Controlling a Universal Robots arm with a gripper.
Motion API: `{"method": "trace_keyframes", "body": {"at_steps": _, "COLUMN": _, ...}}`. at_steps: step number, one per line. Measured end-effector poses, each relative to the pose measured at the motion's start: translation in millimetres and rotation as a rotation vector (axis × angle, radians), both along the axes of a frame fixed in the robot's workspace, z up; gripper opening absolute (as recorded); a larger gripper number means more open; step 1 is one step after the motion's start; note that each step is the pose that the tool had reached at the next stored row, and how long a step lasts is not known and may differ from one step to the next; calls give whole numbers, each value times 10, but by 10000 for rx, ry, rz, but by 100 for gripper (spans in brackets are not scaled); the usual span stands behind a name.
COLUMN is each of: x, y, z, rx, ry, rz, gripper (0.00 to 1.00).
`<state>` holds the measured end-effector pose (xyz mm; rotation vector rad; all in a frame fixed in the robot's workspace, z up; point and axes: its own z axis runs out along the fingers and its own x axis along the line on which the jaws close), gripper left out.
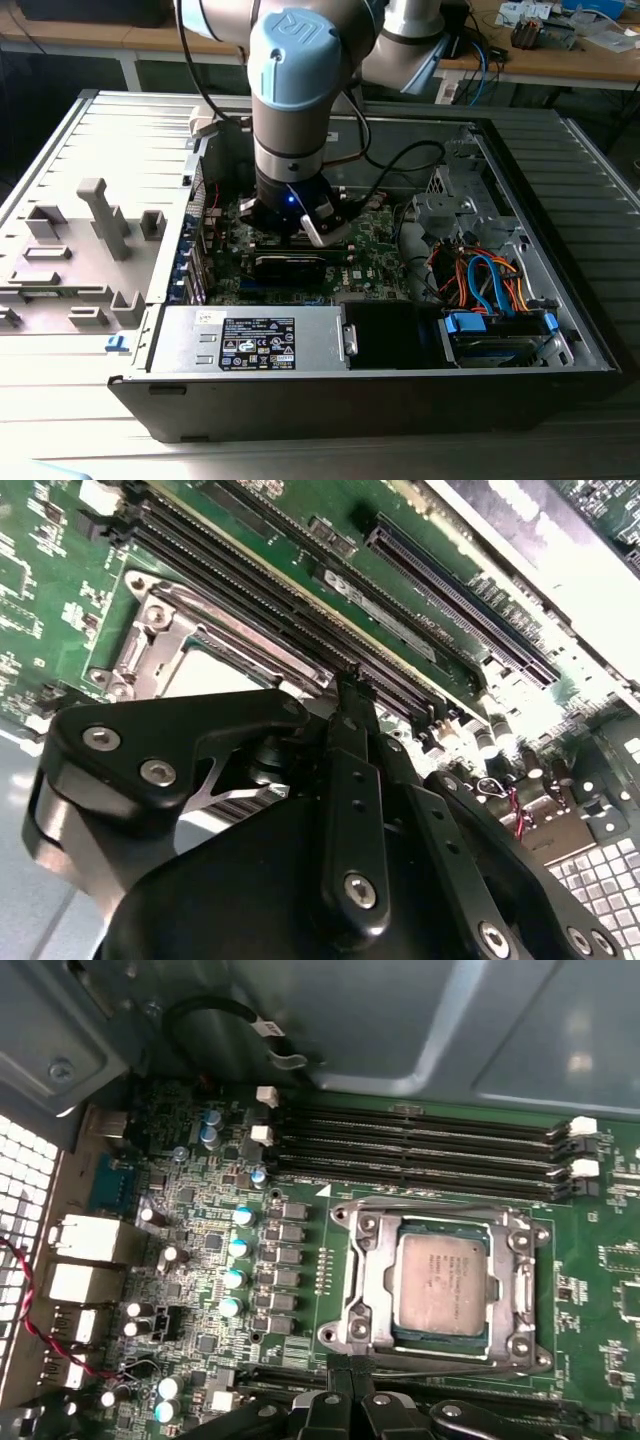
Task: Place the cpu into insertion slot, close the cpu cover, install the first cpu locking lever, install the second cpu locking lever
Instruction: 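Install the second cpu locking lever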
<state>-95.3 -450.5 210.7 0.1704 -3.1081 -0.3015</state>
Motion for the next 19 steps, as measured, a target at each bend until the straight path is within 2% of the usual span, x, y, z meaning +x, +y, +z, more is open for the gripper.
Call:
{"method": "trace_keyframes", "body": {"at_steps": 7, "x": -47, "y": 20, "z": -51, "rx": 2, "ry": 1, "rz": 90, "gripper": 11}}
{"method": "trace_keyframes", "body": {"at_steps": 9, "x": -47, "y": 27, "z": -60, "rx": 4, "ry": 0, "rz": 187, "gripper": 11}}
{"method": "trace_keyframes", "body": {"at_steps": 11, "x": -50, "y": 37, "z": -71, "rx": -2, "ry": 3, "rz": 466, "gripper": 11}}
{"method": "trace_keyframes", "body": {"at_steps": 19, "x": -49, "y": 91, "z": -104, "rx": 15, "ry": 0, "rz": 744, "gripper": 11}}
